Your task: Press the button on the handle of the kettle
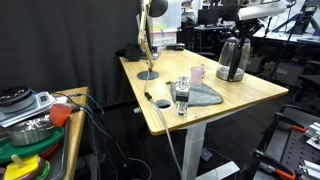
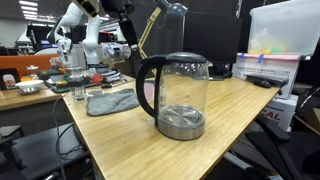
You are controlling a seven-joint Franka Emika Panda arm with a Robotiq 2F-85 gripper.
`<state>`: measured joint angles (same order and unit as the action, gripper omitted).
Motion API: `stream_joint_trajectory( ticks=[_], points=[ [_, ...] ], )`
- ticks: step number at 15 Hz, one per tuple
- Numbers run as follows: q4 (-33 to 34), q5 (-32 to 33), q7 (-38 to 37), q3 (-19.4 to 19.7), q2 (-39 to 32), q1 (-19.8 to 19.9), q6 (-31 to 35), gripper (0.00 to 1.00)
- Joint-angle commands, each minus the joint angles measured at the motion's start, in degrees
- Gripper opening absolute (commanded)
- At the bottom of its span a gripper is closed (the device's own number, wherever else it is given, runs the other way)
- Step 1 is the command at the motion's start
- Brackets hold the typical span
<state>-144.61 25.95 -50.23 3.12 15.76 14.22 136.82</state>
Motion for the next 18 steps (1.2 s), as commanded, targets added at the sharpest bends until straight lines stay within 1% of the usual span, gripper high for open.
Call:
stream_joint_trajectory(
  ticks=[1,10,14,18],
  points=[
    [1.24,0.34,-0.44,-0.33,-1.92,0.58,1.01,0.00],
    [2.42,-0.66,0.43,0.61,-4.27,0.20,1.38,0.00],
    [1.92,-3.35,1.06,1.39,-5.28,-0.05,1.98,0.00],
    [2.46,-5.19,1.62,2.35,-6.78,0.21,4.11,0.00]
  ],
)
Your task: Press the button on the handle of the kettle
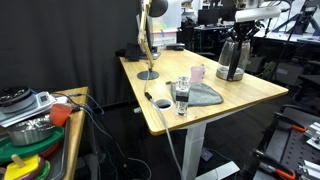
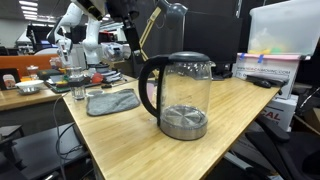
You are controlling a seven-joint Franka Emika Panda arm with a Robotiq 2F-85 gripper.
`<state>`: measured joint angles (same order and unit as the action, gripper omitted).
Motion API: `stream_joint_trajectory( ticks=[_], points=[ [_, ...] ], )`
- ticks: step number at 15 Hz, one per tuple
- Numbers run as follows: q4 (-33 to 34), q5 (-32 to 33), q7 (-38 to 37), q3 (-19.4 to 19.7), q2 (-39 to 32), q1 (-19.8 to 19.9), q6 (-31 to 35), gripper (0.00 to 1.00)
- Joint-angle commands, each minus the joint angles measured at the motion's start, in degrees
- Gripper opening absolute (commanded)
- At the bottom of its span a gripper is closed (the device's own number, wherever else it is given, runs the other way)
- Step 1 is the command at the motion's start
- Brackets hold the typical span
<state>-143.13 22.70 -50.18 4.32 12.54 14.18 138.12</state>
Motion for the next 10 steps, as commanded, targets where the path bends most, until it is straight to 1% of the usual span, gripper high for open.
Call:
stream_joint_trajectory(
  ticks=[1,6,8,10],
  points=[
    [1.17,-2.22,1.90,1.49,-4.11,0.35,3.60,0.00],
    [1.60,-4.30,5.21,4.16,-9.39,-0.03,8.05,0.00],
    [0.94,-5.73,8.05,4.77,-8.00,-0.55,7.16,0.00],
    [-0.10,-7.27,12.62,4.63,-4.42,-1.00,6.01,0.00]
  ],
)
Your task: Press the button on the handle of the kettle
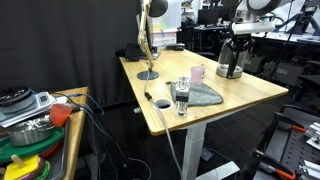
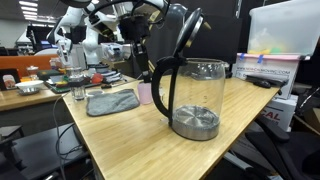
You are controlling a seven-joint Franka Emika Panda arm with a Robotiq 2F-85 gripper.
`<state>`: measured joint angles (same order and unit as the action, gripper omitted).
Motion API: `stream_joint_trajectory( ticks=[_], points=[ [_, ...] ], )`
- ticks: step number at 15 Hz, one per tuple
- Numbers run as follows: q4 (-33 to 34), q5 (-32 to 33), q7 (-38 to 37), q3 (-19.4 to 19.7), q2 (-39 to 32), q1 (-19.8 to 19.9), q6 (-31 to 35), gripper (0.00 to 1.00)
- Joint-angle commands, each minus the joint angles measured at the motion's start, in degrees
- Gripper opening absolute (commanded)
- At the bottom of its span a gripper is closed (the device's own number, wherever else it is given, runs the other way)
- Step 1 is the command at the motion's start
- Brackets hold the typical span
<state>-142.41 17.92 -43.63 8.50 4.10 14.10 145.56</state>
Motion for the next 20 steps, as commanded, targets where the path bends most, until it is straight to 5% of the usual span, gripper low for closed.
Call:
stream_joint_trajectory(
  ticks=[1,8,9,11,12,13,14,17,20],
  points=[
    [-1.51,-4.28,10.10,0.29,6.66,-1.36,-2.10,0.00],
    [-0.06,-14.08,34.86,0.78,23.71,-4.33,-16.59,0.00],
    [0.49,-14.64,37.48,1.13,25.33,-4.41,-19.49,0.04],
    [1.07,-14.08,41.00,1.34,27.78,-4.01,-23.77,0.29],
    [1.37,-14.09,42.78,1.75,28.69,-4.10,-26.41,0.31],
    [0.26,-13.40,39.34,0.47,28.51,-3.04,-22.98,0.37],
    [0.22,-13.39,39.79,0.62,29.16,-3.01,-23.66,0.18],
    [0.11,-13.37,39.66,0.43,28.89,-3.04,-23.56,0.37],
    [0.11,-13.37,39.64,0.43,28.72,-3.04,-23.53,0.37]
  ],
)
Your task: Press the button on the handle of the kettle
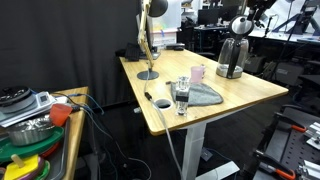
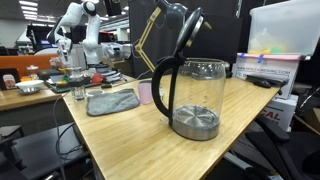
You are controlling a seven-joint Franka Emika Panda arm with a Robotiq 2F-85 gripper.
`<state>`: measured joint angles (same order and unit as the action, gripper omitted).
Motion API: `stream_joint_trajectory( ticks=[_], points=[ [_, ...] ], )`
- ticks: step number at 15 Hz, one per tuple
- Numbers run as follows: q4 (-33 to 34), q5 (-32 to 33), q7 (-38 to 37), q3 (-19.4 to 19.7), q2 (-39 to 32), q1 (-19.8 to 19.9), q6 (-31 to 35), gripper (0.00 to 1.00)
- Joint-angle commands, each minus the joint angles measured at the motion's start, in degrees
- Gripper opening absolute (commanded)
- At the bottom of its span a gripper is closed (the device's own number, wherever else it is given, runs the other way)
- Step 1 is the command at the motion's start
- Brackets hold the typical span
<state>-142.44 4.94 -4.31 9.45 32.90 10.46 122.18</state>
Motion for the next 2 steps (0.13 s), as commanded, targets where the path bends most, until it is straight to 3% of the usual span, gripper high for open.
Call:
stream_joint_trajectory(
  ticks=[1,2],
  points=[
    [0.14,-0.39,0.33,-0.52,-0.08,0.60,-0.15,0.37],
    [0.14,-0.39,0.33,-0.52,-0.08,0.60,-0.15,0.37]
  ],
)
